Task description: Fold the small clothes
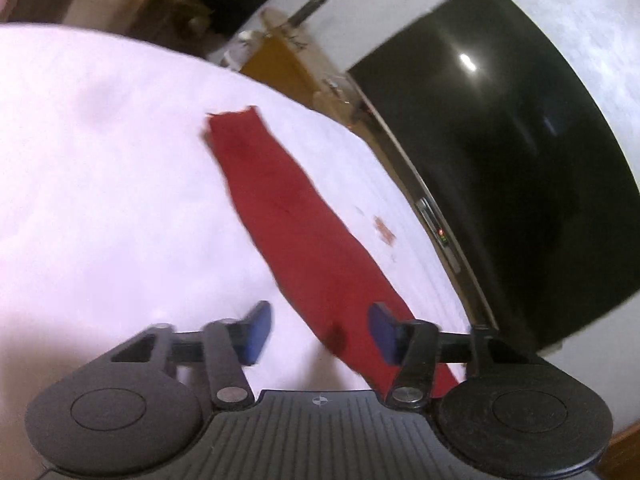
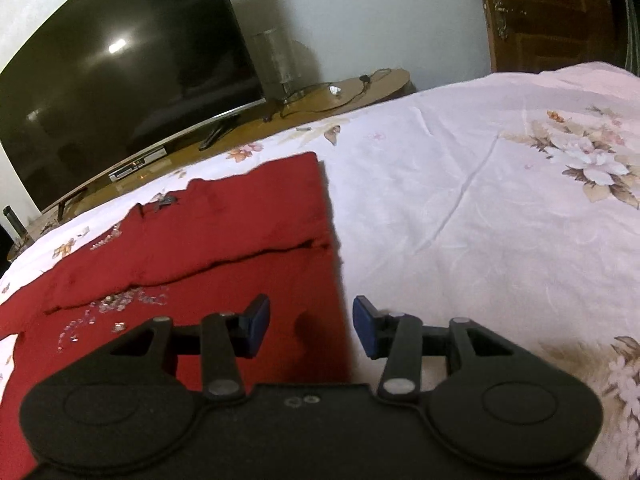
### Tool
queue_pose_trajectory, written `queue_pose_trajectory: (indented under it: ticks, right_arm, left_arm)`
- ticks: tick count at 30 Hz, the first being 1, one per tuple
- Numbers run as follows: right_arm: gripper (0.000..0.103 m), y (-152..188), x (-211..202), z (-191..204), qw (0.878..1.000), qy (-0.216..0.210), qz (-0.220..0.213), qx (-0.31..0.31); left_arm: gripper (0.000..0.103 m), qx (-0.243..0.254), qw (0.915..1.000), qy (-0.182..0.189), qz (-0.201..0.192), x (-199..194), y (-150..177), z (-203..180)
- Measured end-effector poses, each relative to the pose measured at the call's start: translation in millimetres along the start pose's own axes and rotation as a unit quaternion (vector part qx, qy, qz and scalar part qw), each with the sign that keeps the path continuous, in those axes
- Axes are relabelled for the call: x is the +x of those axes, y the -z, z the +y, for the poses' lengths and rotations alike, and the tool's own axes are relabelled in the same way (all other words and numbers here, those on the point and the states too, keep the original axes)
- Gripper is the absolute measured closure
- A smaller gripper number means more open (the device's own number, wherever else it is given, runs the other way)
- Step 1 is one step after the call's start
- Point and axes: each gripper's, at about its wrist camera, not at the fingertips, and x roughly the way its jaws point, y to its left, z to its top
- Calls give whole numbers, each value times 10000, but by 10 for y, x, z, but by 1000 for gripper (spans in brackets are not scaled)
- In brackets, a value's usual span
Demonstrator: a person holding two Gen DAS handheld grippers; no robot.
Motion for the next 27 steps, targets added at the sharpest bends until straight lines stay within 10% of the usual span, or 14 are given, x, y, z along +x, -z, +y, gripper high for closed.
queue_pose_trajectory:
  ticks: [6, 18, 20, 25, 27]
  right_arm:
    - [54, -24, -192, 259, 9998, 39, -184, -63]
    - [52, -59, -357, 364, 9995, 124, -297, -63]
    - [52, -67, -361, 369, 9994, 118, -308, -79]
    - [51, -28, -312, 355, 9996, 106, -250, -43]
    - [51, 4, -279, 364, 9998, 85, -196, -40]
  left_arm:
    - [95, -635, 9976, 122, 243, 368, -252, 258]
    - [95, -509, 9977, 346, 293, 505, -315, 242]
    - [90, -615, 9973, 321, 239, 443, -323, 249]
    - [36, -703, 9955, 609, -174, 214, -299, 214]
    - [35, -611, 9967, 488, -216, 212, -334, 178]
